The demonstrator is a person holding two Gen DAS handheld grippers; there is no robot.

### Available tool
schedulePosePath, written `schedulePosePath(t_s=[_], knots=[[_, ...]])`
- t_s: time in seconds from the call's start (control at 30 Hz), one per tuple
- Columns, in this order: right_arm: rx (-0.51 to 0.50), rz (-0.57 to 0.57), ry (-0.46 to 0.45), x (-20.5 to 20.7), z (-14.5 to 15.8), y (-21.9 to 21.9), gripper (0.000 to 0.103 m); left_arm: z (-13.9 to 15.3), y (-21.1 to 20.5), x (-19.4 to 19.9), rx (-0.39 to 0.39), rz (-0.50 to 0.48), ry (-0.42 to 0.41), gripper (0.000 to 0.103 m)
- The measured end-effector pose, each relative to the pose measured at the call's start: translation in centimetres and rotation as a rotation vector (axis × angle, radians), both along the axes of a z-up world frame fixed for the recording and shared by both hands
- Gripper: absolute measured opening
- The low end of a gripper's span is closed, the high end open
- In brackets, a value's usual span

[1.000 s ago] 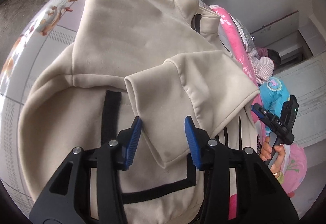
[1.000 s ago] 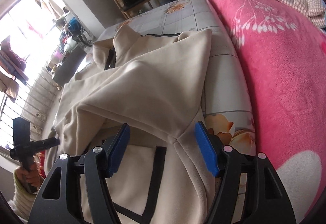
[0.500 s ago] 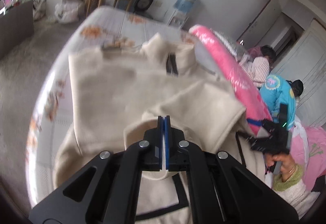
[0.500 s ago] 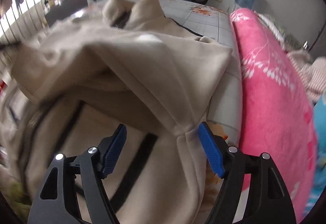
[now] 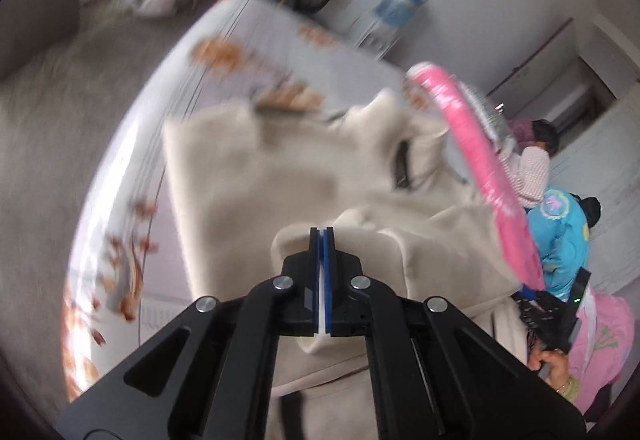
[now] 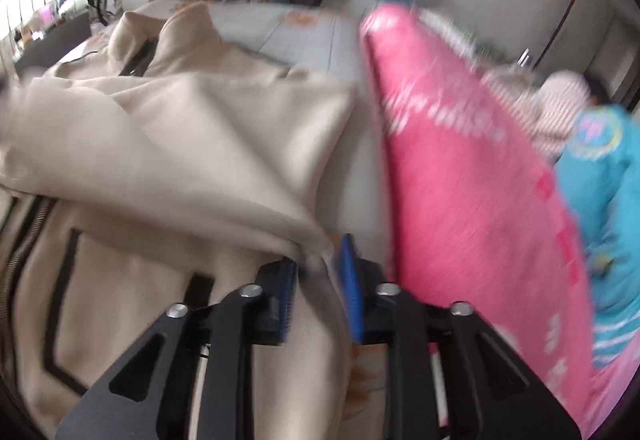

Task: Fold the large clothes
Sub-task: 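Grasp the folded sleeve edge with the left gripper while the right gripper holds the hem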

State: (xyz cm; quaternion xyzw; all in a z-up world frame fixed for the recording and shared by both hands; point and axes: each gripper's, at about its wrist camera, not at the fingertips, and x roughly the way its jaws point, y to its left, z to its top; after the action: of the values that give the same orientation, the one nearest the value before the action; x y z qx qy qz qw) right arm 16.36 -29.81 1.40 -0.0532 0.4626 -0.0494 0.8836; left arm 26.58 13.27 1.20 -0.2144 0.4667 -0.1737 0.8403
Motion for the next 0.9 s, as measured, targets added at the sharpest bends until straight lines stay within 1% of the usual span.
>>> schedulePosePath(t_s=[0.03,0.07,0.1,0.13,0.2,0.23,0.27,0.3,0.33,0.37,0.4,0.47,0.53,0.57,0.6,0.63,0.67,0.7,0.73,0.77,0.8,0.83,0.87,0.9], knots=[[0.050,0.024,0.022,-0.3,0.1,-0.5,0.044,-0.9,0.4,-0.3,-0.020,0.003,0.016,0.001],[0.088,0.053,0.035,-0.6,0.4,-0.8,0.054,-1.5,0.8,-0.5,-0.045,0.005,0.029,0.001],[0.146,0.106,0.041,-1.3,1.2,-1.2,0.062,-1.7,1.1,-0.7,-0.064,0.005,0.032,0.001],[0.180,0.142,0.039,-1.7,1.7,-1.4,0.065,-1.6,1.3,-0.8,-0.080,-0.003,0.027,0.001],[0.255,0.219,0.015,-2.5,3.7,-1.9,0.073,-1.4,1.3,-1.0,-0.078,-0.012,0.017,0.001],[0.288,0.234,0.000,-2.6,4.4,-2.2,0.074,-1.1,1.3,-1.0,-0.085,-0.026,0.012,0.001],[0.323,0.237,-0.018,-2.4,5.1,-2.6,0.077,-1.0,1.1,-1.0,-0.097,-0.039,0.015,0.003],[0.377,0.224,-0.043,-1.9,5.8,-3.3,0.079,-1.2,0.8,-1.0,-0.116,-0.053,0.025,0.010],[0.421,0.202,-0.062,-1.3,6.2,-3.9,0.080,-1.3,0.5,-0.9,-0.139,-0.070,0.042,0.015],[0.467,0.169,-0.076,-0.3,6.4,-4.6,0.080,-1.5,0.5,-0.9,-0.138,-0.081,0.053,0.025],[0.504,0.115,-0.088,1.2,6.2,-5.6,0.080,-1.8,0.3,-0.8,-0.115,-0.084,0.069,0.029],[0.539,0.041,-0.085,3.6,5.2,-6.5,0.080,-2.4,-0.1,-0.8,-0.064,-0.075,0.103,0.029],[0.576,-0.025,-0.061,6.6,3.7,-7.3,0.079,-3.0,-0.2,-0.6,-0.045,-0.048,0.135,0.029],[0.573,-0.045,-0.044,7.8,2.9,-7.2,0.075,-3.3,-0.1,-0.7,-0.047,-0.038,0.140,0.029],[0.552,-0.063,-0.023,9.5,2.0,-7.0,0.070,-3.5,-0.1,-0.7,-0.049,-0.030,0.142,0.028],[0.530,-0.078,-0.007,10.4,1.5,-6.8,0.068,-3.6,-0.3,-0.7,-0.046,-0.019,0.142,0.028],[0.498,-0.098,0.015,11.8,0.6,-6.6,0.062,-3.7,-0.4,-0.7,-0.043,-0.016,0.138,0.027],[0.481,-0.107,0.025,12.4,0.1,-6.5,0.057,-3.7,-0.6,-0.8,-0.037,-0.015,0.129,0.023],[0.453,-0.122,0.042,13.6,-0.7,-6.5,0.054,-3.6,-0.8,-0.9,-0.030,-0.017,0.119,0.018],[0.423,-0.132,0.032,14.2,-0.9,-6.4,0.047,-3.6,-1.2,-0.9,-0.013,-0.027,0.110,0.009],[0.402,-0.132,0.018,14.5,-0.9,-6.4,0.025,-3.5,-1.6,-0.9,0.010,-0.032,0.097,0.001],[0.404,-0.119,0.019,15.0,-1.0,-6.2,0.014,-3.2,-1.8,-1.0,0.013,-0.037,0.067,0.001],[0.421,-0.118,0.013,15.1,-0.9,-6.2,0.008,-2.8,-1.8,-1.0,0.018,-0.035,0.040,0.001],[0.446,-0.113,0.000,15.1,-0.7,-6.3,0.006,-1.9,-1.7,-1.1,0.027,-0.025,-0.004,0.001]])
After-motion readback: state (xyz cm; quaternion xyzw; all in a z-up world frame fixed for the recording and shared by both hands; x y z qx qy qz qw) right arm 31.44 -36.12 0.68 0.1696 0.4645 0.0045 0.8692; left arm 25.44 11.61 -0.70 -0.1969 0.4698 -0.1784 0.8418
